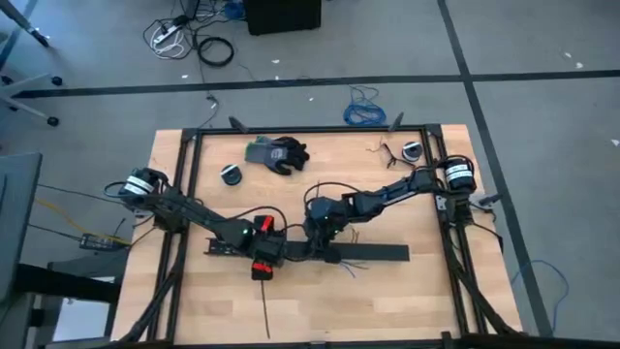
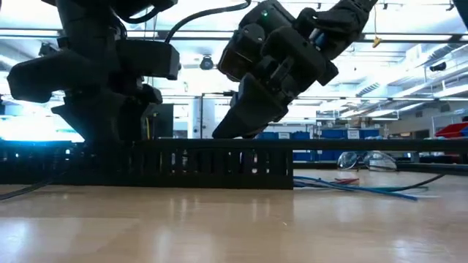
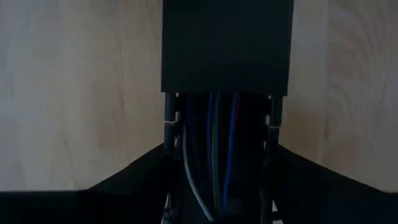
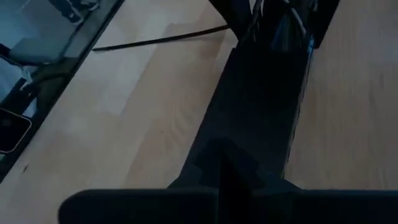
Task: Ziptie cables
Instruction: Close the black cable duct
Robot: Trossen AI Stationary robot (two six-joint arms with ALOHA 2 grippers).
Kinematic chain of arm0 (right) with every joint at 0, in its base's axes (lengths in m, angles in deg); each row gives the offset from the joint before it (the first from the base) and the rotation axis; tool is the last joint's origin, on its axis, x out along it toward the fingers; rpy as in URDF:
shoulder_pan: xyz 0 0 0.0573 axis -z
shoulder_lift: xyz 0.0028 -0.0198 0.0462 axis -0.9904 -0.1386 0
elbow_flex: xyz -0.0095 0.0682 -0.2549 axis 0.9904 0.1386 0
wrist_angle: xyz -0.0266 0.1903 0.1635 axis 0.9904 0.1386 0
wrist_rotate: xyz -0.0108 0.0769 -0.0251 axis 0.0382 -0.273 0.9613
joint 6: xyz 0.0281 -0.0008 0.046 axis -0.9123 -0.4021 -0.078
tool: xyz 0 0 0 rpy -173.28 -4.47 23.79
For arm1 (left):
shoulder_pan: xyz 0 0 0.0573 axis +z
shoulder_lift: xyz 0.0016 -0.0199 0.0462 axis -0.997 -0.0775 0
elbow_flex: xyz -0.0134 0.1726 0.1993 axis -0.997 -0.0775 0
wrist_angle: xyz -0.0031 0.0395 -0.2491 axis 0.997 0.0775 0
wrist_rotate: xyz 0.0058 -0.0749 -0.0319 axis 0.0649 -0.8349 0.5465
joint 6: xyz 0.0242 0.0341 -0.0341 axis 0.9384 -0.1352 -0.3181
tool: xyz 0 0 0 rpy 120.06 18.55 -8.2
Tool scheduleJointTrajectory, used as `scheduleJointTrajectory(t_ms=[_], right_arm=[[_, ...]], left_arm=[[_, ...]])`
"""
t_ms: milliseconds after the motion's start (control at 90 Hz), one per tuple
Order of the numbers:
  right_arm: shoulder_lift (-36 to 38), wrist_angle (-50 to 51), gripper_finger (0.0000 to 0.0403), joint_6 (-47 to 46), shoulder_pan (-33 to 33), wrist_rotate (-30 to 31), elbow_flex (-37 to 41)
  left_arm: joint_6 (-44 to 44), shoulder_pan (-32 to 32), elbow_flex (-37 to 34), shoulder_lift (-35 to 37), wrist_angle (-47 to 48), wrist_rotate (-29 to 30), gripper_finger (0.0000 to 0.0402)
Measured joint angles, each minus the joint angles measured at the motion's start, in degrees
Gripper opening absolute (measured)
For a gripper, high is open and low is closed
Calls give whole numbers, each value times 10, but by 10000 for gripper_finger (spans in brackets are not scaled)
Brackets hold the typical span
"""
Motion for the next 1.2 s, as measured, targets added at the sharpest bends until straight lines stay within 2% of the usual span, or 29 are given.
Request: scheduleJointTrajectory(t_ms=[178,589,756,1200], right_arm=[[0,2,0,-1,0,-3,0],[-1,2,0,-3,-1,-12,1],[-1,2,0,-6,-1,-12,1],[3,-20,0,-7,-1,-16,2]], left_arm=[[-2,0,0,0,-1,3,235],[-12,0,1,0,-15,19,296],[3,2,2,1,-50,17,299],[2,4,2,1,-25,4,298]])
